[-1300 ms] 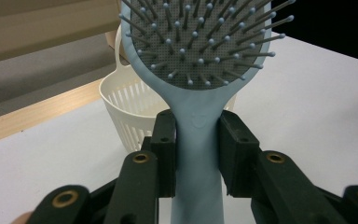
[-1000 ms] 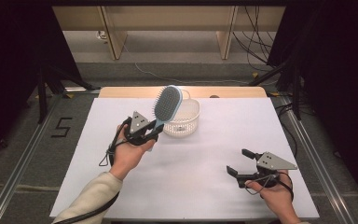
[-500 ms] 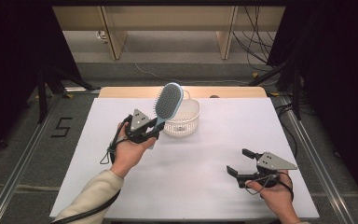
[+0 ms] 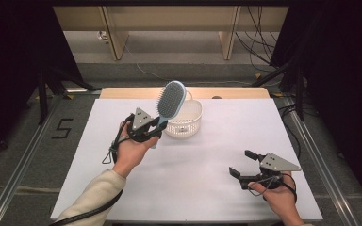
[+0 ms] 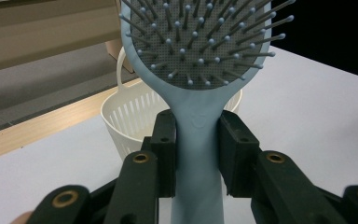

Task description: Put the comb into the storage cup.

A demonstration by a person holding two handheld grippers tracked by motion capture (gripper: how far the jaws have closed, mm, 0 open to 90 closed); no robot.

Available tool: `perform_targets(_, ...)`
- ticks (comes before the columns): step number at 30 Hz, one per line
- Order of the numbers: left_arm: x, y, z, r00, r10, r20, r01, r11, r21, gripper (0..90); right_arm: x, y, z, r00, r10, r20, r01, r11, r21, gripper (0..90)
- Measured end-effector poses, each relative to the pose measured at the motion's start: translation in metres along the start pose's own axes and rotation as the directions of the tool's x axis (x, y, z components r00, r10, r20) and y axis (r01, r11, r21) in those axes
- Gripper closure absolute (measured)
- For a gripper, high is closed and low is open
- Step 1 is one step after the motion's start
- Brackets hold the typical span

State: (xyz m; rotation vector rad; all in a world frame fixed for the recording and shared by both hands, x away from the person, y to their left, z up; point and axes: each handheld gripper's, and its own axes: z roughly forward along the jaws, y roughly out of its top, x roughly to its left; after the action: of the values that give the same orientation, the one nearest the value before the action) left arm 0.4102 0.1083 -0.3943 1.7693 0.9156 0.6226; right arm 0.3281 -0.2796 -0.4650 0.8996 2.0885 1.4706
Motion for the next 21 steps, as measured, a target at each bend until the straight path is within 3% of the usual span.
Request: perform_targets(21,0.0015,0.0036,0.0054,0.9999,-0.01,-0.005,0.01,0.9999,-0.006,69.5,-0.0006,-0.0003,0.0004,1.0,-0.002,-0.002,0.002,1.0,-0.005,12.1)
